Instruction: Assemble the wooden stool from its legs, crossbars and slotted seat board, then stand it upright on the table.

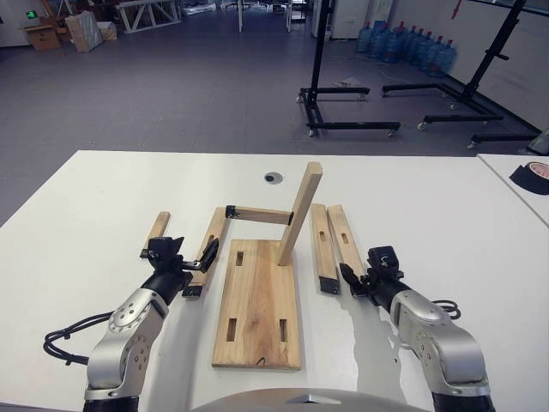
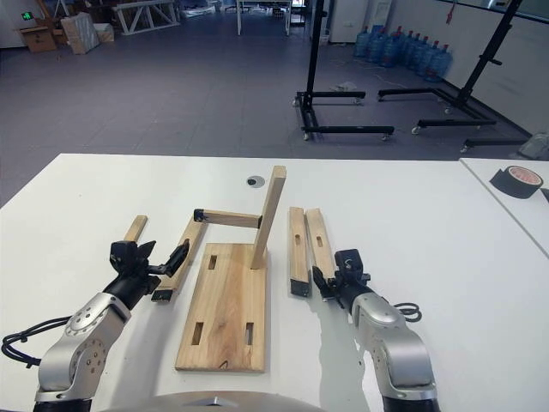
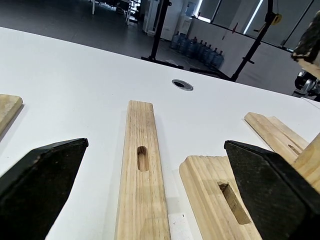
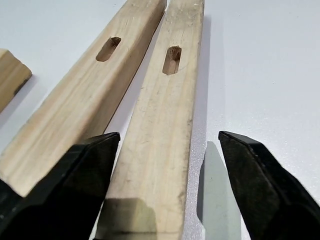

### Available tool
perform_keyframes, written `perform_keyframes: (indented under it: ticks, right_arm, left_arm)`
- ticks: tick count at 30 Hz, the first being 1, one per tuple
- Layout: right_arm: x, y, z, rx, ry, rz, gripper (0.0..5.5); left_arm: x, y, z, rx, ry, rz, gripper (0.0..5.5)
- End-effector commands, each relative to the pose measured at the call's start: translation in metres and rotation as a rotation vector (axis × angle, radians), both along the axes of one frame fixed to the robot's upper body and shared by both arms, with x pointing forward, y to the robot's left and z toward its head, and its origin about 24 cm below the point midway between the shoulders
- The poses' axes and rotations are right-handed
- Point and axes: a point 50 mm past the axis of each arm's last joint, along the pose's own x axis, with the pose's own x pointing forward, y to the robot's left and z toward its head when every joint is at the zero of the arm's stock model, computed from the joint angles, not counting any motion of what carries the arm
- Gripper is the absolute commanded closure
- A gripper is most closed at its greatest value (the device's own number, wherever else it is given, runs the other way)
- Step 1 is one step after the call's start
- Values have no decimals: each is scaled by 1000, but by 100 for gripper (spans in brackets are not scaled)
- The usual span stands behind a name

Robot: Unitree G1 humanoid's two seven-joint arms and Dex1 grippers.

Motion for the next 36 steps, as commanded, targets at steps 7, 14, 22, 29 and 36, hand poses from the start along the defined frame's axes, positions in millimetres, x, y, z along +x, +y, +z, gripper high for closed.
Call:
perform_keyframes:
  ticks: [7,14,22,29,36]
  right_arm:
    - [-1,-4,-5,-44,32,0,348]
    - [24,-21,16,-40,-115,-72,348]
    - [58,-14,132,492,-641,335,348]
    - [1,18,130,848,-389,937,348]
    - [-15,44,87,921,-128,1063,348]
  left_arm:
    - [2,-3,1,7,6,6,49]
    - [4,-2,4,-5,-25,10,49]
    - [-1,-12,43,-335,-238,-220,49]
    - [-40,-22,85,-806,-304,-764,49]
    - [-38,-34,81,-863,-212,-834,49]
